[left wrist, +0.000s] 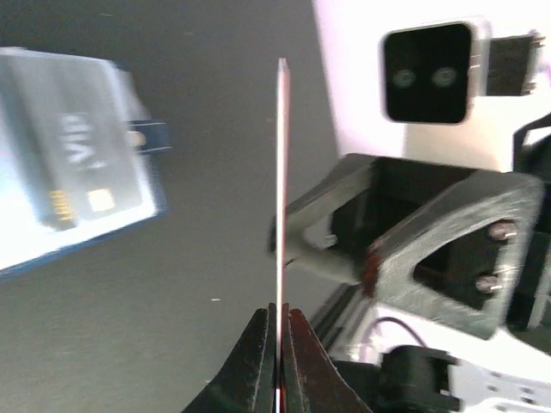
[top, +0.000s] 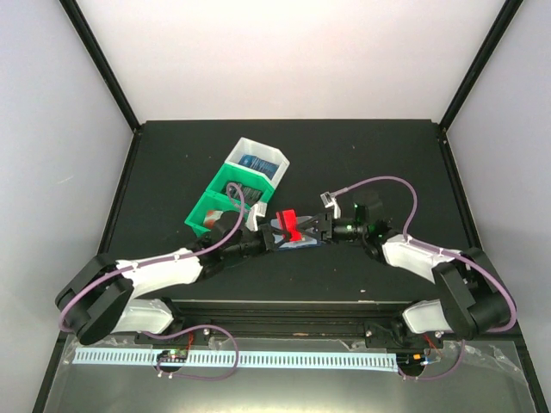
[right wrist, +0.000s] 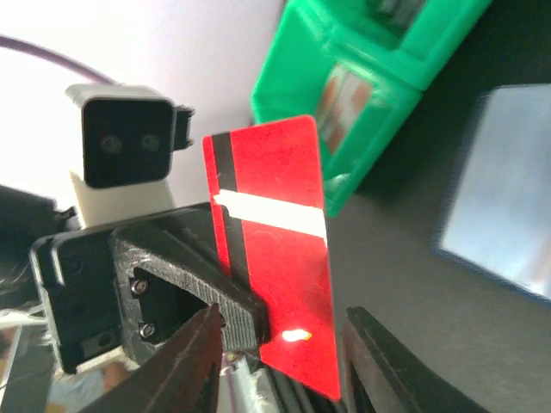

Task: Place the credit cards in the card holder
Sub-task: Insert the credit card into the card holder.

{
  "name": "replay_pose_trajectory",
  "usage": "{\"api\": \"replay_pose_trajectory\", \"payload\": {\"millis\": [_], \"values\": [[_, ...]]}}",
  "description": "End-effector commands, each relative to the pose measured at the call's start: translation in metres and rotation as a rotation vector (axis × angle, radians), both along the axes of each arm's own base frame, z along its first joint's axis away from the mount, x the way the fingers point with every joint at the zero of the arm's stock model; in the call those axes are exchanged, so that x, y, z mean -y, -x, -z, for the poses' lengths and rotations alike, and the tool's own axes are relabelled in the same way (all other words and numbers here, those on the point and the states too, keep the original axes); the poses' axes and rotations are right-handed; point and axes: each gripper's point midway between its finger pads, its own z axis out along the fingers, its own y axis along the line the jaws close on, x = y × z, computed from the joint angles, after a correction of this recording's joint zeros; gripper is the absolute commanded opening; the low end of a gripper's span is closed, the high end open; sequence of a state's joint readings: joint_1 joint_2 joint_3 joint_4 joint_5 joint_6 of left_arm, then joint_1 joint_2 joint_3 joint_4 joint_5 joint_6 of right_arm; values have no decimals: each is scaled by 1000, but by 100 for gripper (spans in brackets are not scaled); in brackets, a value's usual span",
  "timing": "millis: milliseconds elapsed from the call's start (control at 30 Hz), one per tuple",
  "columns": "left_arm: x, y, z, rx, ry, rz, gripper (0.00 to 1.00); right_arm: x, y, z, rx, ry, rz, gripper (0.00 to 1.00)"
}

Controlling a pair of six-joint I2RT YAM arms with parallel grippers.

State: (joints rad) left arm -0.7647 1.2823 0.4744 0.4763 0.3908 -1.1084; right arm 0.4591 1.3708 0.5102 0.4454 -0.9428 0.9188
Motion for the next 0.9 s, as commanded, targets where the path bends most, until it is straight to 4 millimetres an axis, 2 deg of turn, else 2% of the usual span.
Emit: {"api": "replay_pose_trajectory", "payload": {"millis": [0, 133, 233, 400, 533, 600, 700, 867], "values": [[-26, -8, 39, -8, -209, -87, 1, 14, -19, 25, 69, 207, 90, 43], [-25, -13, 68, -57, -335, -59, 1, 33, -39, 58, 60, 413, 188, 45], [-13, -20, 74, -56, -352, -20, 2, 52, -54, 78, 78, 593, 266, 45], [-1, -37, 80, -54, -386, -11, 1, 68, -61, 100, 88, 803, 282, 45], [2, -47, 87, -81, -409, -24, 1, 66, -63, 113, 92, 893, 241, 45], [-8, -51, 99, -137, -445, -74, 2, 64, -65, 118, 88, 916, 228, 45], [-14, -53, 107, -170, -439, -111, 1, 62, -66, 122, 90, 931, 217, 45], [-5, -52, 115, -207, -412, -82, 2, 58, -62, 133, 74, 949, 166, 44]]}}
